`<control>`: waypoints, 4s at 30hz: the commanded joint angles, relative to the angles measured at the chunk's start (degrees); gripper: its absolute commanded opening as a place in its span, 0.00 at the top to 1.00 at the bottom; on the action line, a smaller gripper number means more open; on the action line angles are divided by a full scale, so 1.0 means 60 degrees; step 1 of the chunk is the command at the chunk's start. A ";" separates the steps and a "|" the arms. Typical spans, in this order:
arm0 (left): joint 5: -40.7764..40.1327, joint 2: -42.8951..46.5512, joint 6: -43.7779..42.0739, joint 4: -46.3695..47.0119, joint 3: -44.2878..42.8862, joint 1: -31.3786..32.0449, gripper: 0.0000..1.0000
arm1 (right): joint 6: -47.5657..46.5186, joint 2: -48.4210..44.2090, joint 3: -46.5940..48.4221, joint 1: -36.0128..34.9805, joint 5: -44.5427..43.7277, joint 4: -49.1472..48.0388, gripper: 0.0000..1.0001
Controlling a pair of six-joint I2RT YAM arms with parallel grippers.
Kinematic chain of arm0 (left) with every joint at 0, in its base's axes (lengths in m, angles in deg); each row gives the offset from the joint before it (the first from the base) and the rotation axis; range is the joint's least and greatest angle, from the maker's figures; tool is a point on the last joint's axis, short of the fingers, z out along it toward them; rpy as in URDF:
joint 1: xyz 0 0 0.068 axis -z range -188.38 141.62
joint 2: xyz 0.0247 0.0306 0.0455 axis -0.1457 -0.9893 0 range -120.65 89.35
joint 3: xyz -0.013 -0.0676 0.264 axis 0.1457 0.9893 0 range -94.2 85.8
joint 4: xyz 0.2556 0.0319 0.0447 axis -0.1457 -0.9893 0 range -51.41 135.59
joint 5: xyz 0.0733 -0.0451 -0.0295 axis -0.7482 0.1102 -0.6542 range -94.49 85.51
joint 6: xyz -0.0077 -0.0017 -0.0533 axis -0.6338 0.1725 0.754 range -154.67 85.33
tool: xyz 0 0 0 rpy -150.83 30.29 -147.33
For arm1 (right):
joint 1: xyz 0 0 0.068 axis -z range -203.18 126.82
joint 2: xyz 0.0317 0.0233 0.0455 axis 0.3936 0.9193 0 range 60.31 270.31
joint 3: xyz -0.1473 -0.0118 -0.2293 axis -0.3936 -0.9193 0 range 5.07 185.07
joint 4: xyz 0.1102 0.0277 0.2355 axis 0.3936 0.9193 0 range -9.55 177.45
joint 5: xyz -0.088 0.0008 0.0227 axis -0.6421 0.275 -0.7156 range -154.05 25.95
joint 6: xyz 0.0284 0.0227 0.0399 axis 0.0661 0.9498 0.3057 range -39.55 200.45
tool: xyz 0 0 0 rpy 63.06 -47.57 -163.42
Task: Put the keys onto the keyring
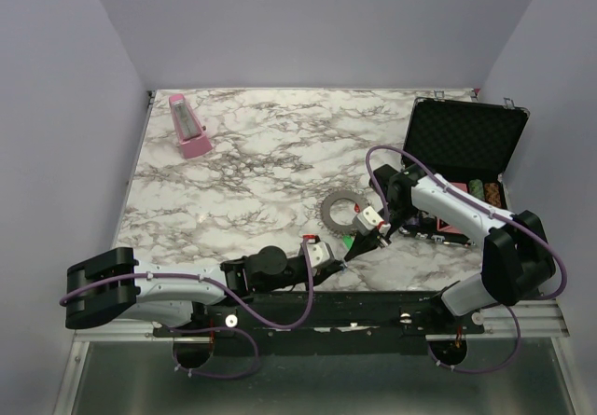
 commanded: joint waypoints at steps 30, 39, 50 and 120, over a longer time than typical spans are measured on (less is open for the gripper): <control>-0.0655 0.0112 0.0140 -0.0067 -0.0415 0.0075 0.80 | 0.0667 -0.0311 0.0094 0.0022 0.0378 -0.0525 0.99; -0.0655 -0.0020 0.0169 -0.0520 -0.0663 0.0075 0.96 | 0.0843 -0.0369 0.0094 0.0022 0.0422 -0.0584 0.99; -0.1226 0.0594 0.0213 -0.0098 -0.0006 0.0090 1.00 | 0.2409 -0.0501 0.0284 0.0066 0.0744 -0.1126 0.79; -0.2456 0.6126 0.0769 -0.2172 0.2089 0.0061 0.17 | 0.5487 -0.1687 -0.0550 0.0724 -0.1274 -0.2300 0.99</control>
